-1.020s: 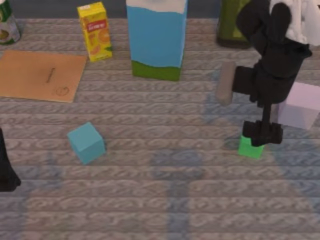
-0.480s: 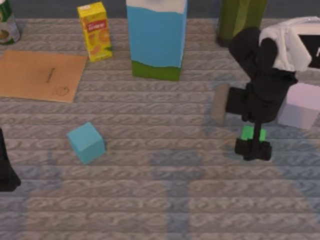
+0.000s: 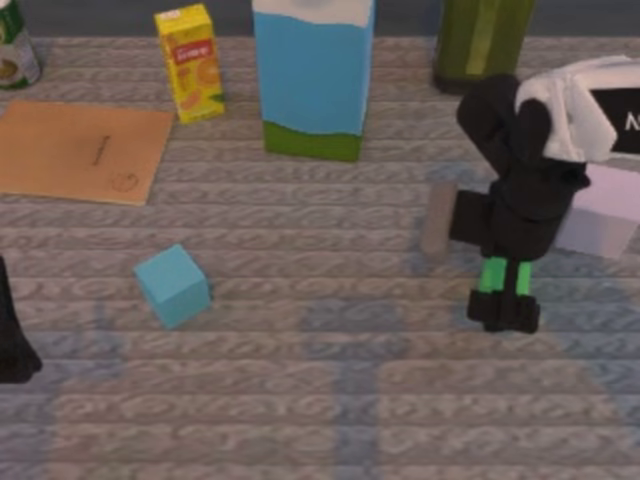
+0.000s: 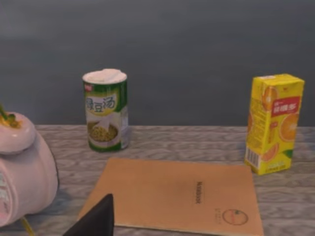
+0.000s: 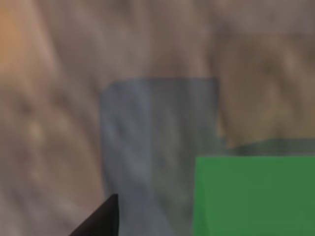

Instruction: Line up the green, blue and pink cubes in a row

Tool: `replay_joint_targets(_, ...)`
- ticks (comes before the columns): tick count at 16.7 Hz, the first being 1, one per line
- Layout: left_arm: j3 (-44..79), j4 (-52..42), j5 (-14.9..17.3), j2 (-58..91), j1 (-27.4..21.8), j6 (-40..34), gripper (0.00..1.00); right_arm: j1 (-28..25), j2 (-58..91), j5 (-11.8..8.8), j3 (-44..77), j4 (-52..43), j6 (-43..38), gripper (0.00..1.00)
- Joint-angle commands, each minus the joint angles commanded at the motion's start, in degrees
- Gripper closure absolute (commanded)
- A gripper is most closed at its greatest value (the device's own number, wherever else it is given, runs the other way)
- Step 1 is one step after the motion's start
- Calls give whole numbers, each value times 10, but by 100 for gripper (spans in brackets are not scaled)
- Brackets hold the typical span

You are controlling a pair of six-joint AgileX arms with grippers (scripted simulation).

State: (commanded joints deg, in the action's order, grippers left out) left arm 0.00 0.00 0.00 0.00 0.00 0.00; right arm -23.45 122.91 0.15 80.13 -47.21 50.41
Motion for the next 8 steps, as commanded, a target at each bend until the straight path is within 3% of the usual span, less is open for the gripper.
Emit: replay_joint_targets(8, 0, 0, 0, 0, 0, 0, 0, 0, 0, 0, 0, 0, 0, 68)
